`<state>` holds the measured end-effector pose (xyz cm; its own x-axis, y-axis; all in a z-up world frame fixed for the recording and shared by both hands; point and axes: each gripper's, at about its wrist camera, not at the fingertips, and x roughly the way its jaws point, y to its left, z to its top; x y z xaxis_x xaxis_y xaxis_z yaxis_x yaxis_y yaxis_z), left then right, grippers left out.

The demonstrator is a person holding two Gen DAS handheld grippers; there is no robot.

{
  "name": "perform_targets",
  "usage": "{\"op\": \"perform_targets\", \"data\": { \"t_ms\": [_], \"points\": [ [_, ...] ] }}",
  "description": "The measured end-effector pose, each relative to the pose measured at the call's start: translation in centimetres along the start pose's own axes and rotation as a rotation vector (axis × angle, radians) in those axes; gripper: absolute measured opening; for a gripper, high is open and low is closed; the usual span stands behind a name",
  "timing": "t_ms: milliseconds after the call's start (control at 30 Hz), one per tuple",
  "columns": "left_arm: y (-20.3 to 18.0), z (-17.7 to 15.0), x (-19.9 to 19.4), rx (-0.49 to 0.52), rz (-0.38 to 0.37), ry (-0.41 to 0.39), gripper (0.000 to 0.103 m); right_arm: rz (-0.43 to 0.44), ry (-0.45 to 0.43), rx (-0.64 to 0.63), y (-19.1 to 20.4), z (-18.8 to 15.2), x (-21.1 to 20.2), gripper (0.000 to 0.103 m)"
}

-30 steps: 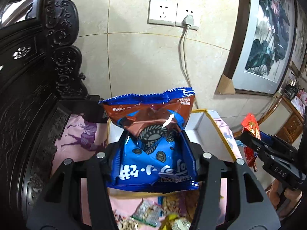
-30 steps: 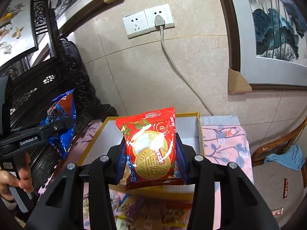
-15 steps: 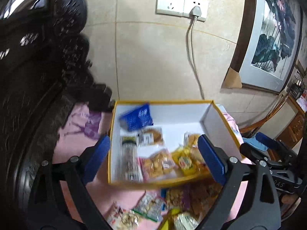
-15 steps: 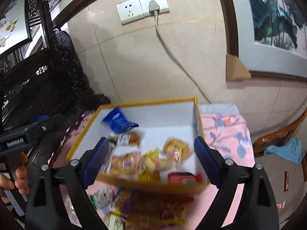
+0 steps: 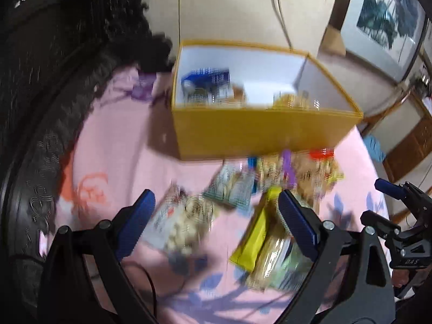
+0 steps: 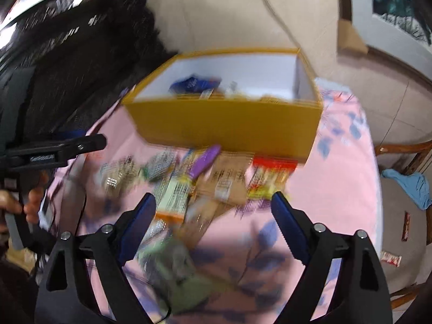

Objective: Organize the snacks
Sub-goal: 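Move both tools back over the remaining snack pile, then grasp the pale green snack bag with the right tool while the left tool approaches the pile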

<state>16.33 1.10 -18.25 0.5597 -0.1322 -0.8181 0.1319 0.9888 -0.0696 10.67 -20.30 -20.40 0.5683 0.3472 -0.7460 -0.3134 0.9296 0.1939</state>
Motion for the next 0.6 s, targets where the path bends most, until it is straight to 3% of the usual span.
{"op": "perform_targets", "data": {
  "t_ms": [233,400,600],
  "points": [
    [0.7,-2.9,-0.2,-0.009,0.003,0.049,0.094,0.082,0.136,-0.191,3.2,-4.7,2.5,0.083],
    [1.7,-3.5,-0.9,-0.042,0.013,0.054,0.094,0.073,0.194,-0.328,4.8,-6.2,4.6,0.083],
    [2.4,-4.1,-1.9,-0.071,0.019,0.046,0.094,0.07,0.225,-0.342,5.4,-6.4,6.6,0.083]
  ]
}}
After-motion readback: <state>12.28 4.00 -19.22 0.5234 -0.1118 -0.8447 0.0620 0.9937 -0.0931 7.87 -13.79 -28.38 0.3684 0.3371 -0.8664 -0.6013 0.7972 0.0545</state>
